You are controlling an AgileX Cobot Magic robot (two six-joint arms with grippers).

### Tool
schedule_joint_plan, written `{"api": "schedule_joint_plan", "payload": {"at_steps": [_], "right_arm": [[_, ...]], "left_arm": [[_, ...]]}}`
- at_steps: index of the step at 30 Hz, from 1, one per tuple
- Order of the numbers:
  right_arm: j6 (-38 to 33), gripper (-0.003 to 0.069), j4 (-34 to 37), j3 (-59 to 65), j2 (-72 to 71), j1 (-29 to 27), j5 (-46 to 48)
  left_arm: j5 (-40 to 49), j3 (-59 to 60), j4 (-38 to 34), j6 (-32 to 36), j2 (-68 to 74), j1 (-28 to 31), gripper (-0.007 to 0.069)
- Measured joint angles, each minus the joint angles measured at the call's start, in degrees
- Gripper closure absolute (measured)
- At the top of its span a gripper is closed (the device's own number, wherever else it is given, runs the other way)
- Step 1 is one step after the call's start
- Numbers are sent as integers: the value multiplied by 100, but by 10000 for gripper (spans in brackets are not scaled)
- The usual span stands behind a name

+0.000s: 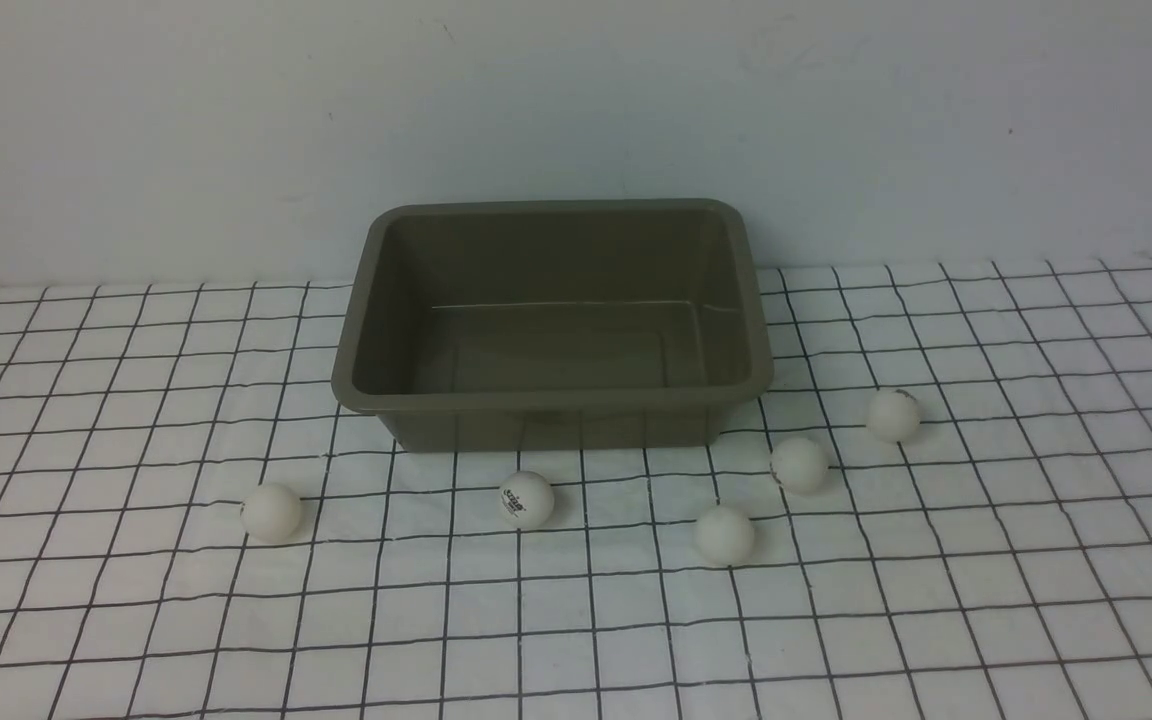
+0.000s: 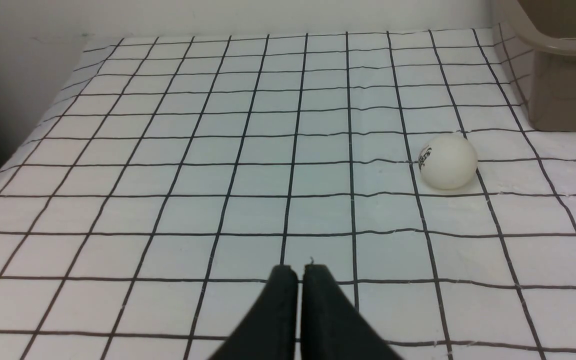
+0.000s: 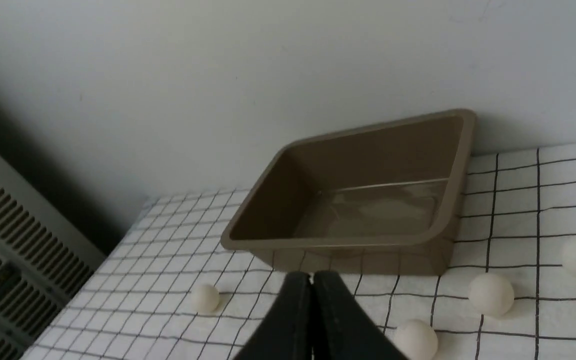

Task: Put the table tennis balls into the box on the white checkered tablecloth.
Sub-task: 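Reach for and grasp a ping pong ball on the table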

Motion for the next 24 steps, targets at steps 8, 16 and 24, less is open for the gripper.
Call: {"api": "schedule_joint_plan", "payload": {"at_steps": [8, 16, 24], "right_arm": [[-563, 676, 953, -140, 1445, 0, -782], [-2069, 676, 1356, -693, 2649, 30, -890], [-1237, 676, -254, -1772, 3736, 525, -594]], "left_arm": [[0, 0, 0, 0, 0, 0, 625], [0, 0, 0, 0, 0, 0, 625], [0, 0, 0, 0, 0, 0, 625]]}}
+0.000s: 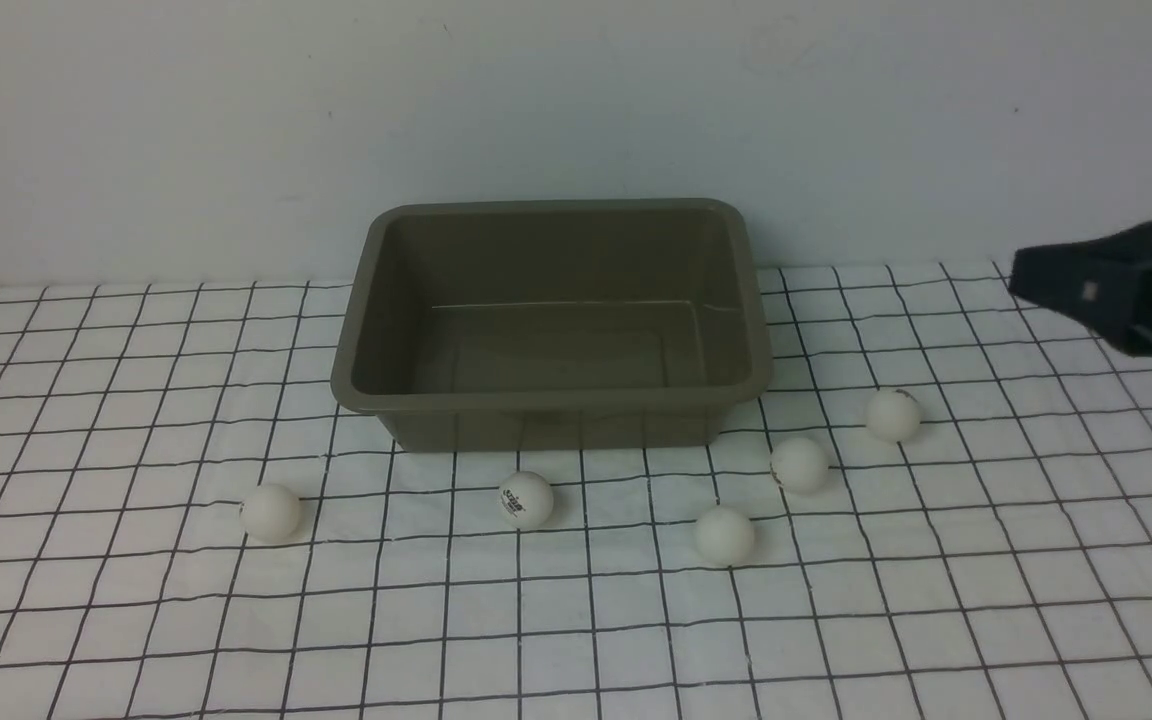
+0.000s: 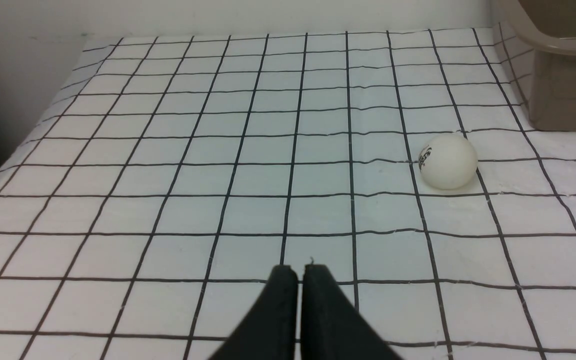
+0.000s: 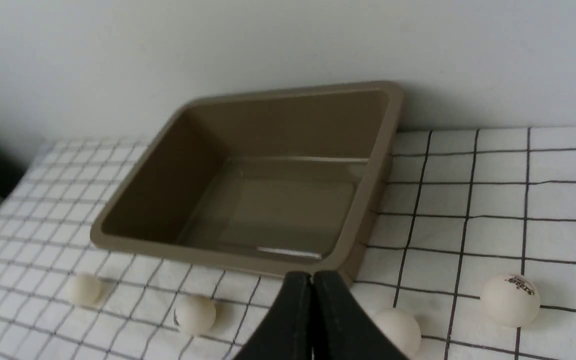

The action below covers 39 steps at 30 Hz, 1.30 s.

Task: Put the table tennis balls into the box on the white checkered tablecloth.
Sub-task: 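Reach for and grasp a ping pong ball on the table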

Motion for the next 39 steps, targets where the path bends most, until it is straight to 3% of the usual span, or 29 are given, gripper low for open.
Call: {"api": "schedule_joint_plan", "payload": {"at_steps": [3, 10, 12, 15, 24, 25, 33, 39], "right_arm": [[543, 676, -806, -428, 365, 275, 46], [2067, 674, -3402, -1444, 1102, 872, 148], [3236, 673, -4954, -1826, 1646, 1133, 167], [4004, 664, -5814, -2025, 2161, 1188, 196], [4335, 553, -6208, -2084, 3048, 1190, 63], [4371, 497, -6223, -2084, 3212, 1190, -20], [4674, 254, -6238, -2393, 3723, 1190, -150], [4752, 213, -6238, -3149, 4121, 1190, 280]], "left_arm": [[0, 0, 0, 0, 0, 0, 625], [0, 0, 0, 0, 0, 0, 625], [0, 0, 0, 0, 0, 0, 625], [0, 0, 4, 0, 0, 0, 625], [0, 0, 4, 0, 0, 0, 625], [0, 0, 4, 0, 0, 0, 625], [0, 0, 4, 0, 0, 0, 625], [0, 0, 4, 0, 0, 0, 625]]}}
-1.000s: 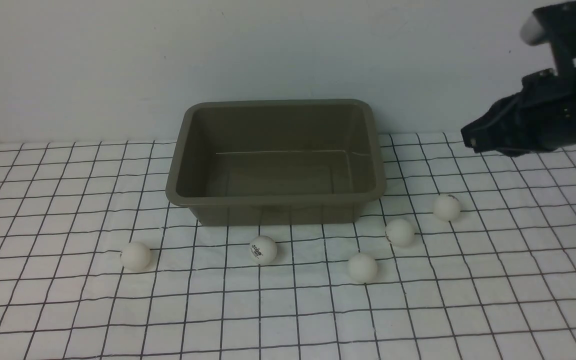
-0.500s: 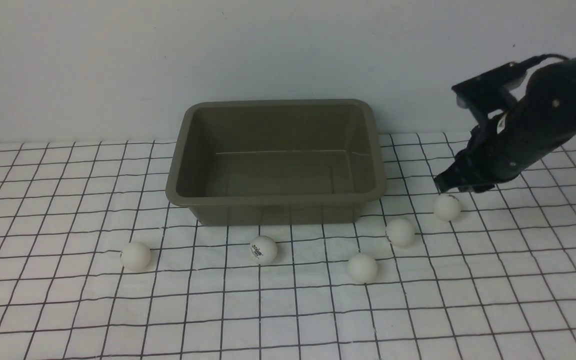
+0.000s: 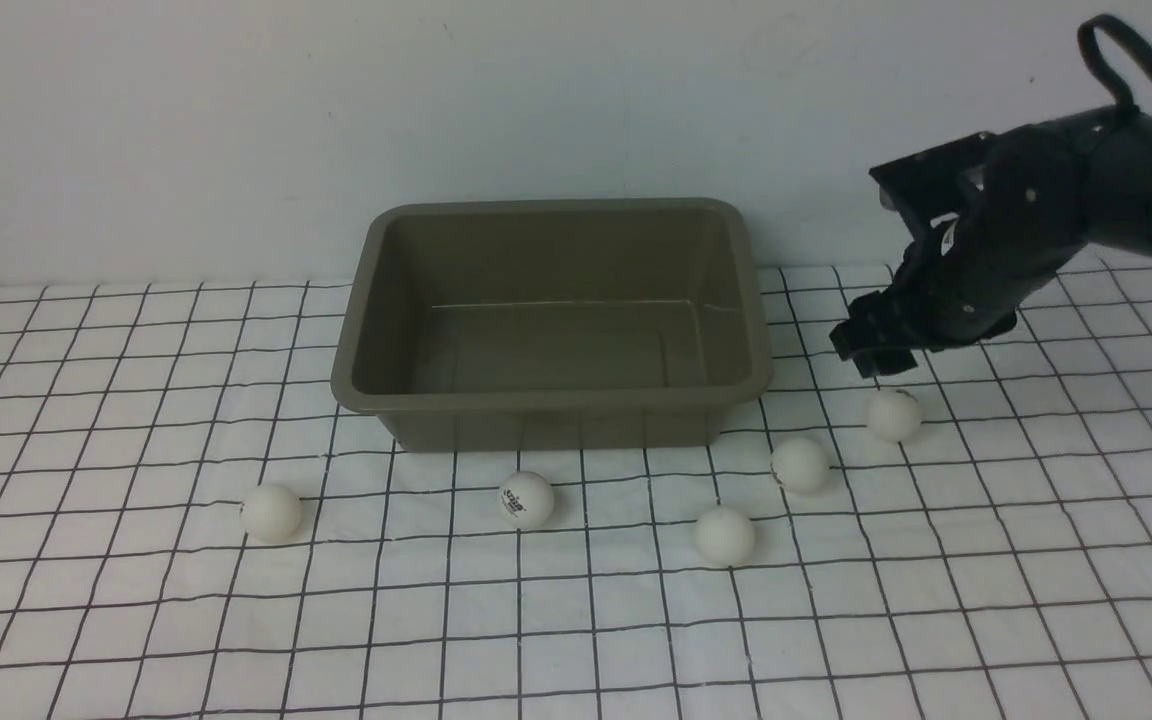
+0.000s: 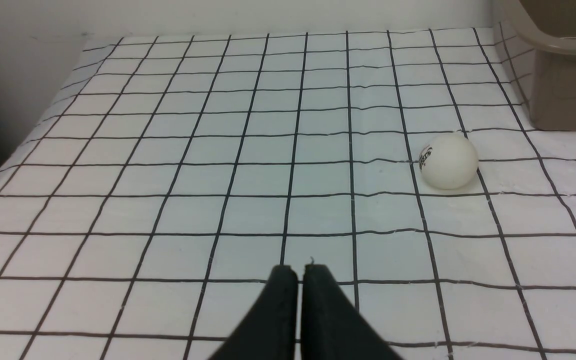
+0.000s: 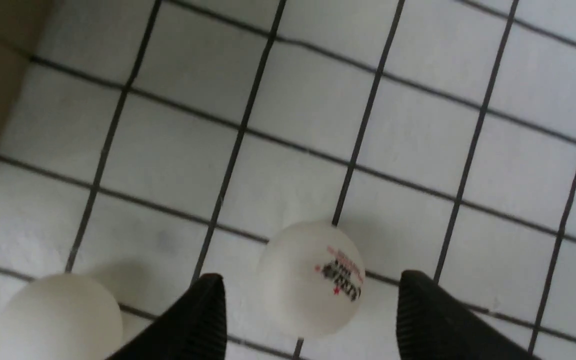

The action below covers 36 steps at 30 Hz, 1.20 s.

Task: Put the table tennis balls into the box on the white checkered tablecloth.
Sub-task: 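Reach for and grasp a ping pong ball on the table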

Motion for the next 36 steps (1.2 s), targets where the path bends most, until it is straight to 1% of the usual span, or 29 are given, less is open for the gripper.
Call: {"api": "schedule_joint_plan", "payload": {"at_steps": [3, 8, 19, 21, 25, 29, 30, 32, 34, 36], "right_arm": [[13, 210, -4, -431, 336, 0, 400], [29, 210, -4, -708, 656, 0, 740], [36, 210, -17, -765, 936, 0, 892], [36, 228, -17, -765, 994, 0, 892], [40, 298, -31, -765, 1009, 0, 892], [40, 298, -155, -765, 1009, 0, 953], [72, 298, -411, -765, 988, 0, 1053], [107, 298, -553, -803, 960, 0, 1131], [164, 298, -702, -957, 880, 0, 1277], [184, 298, -680, -1253, 752, 5, 1400]], "left_arm": [[0, 0, 0, 0, 0, 0, 625], [0, 0, 0, 0, 0, 0, 625], [0, 0, 0, 0, 0, 0, 625], [0, 0, 0, 0, 0, 0, 625], [0, 0, 0, 0, 0, 0, 625], [0, 0, 0, 0, 0, 0, 625], [0, 0, 0, 0, 0, 0, 625], [0, 0, 0, 0, 0, 0, 625], [0, 0, 0, 0, 0, 0, 625], [0, 0, 0, 0, 0, 0, 625]]}}
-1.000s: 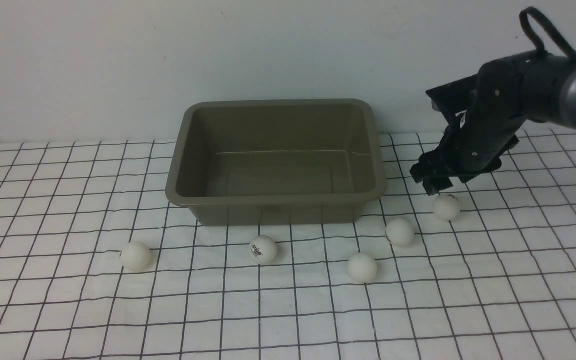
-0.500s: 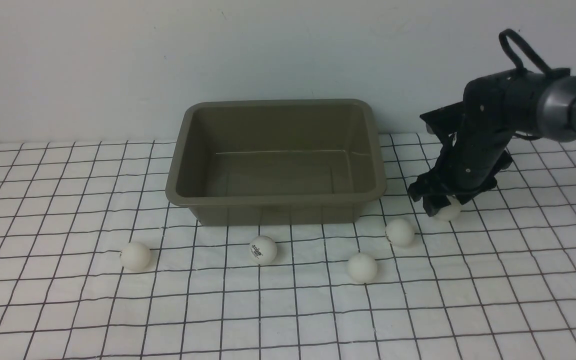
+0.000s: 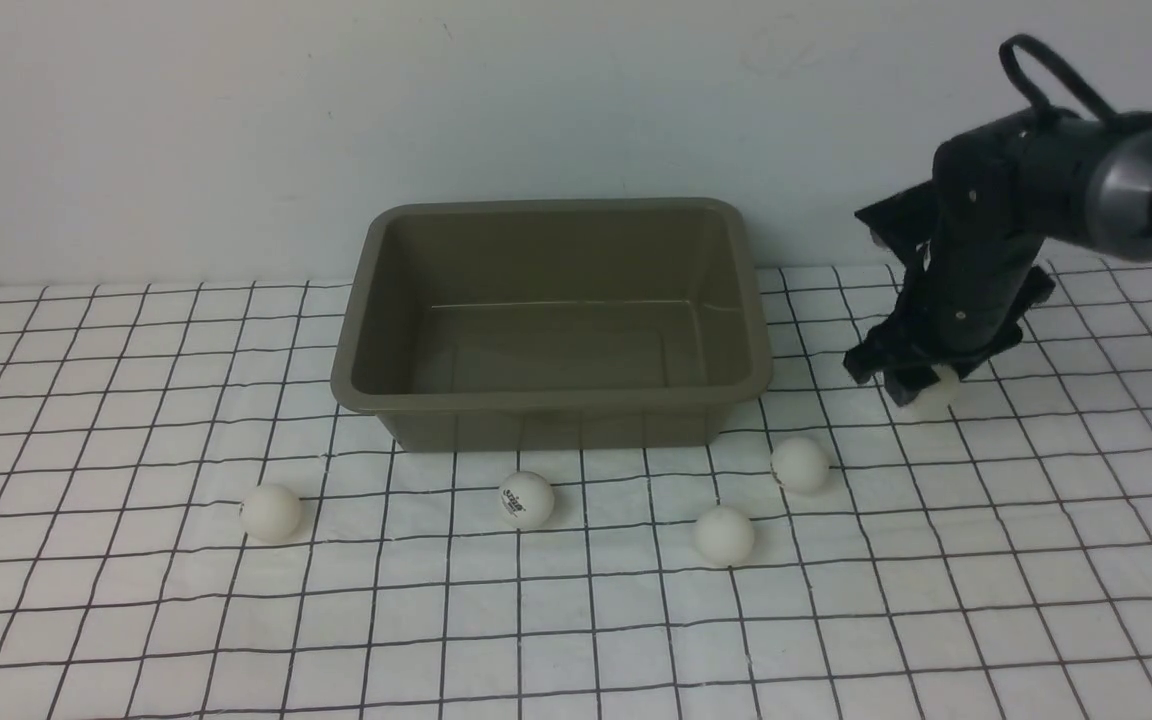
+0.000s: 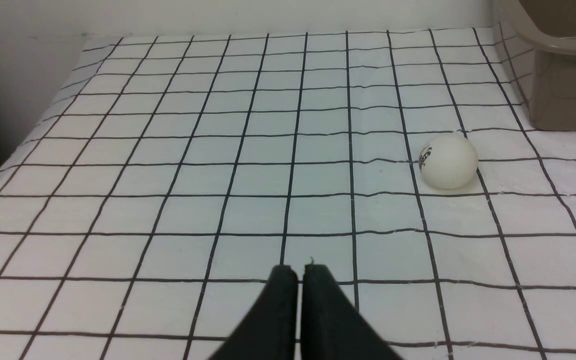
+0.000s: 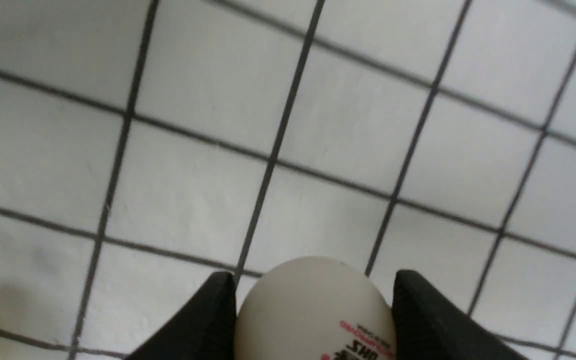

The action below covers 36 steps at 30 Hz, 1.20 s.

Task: Put the table tennis balls into the box on the white checkered tablecloth.
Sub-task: 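Reach for and grasp a ping pong ball on the table, then release the ping pong ball into the bin and lift the gripper away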

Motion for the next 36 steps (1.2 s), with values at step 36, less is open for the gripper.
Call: {"api": "schedule_joint_plan", "payload": {"at_steps": [36], "right_arm": [[-685, 288, 638, -3118, 367, 1551, 1171]], "left_arm": [[0, 0, 0, 0, 0, 0, 625]]}}
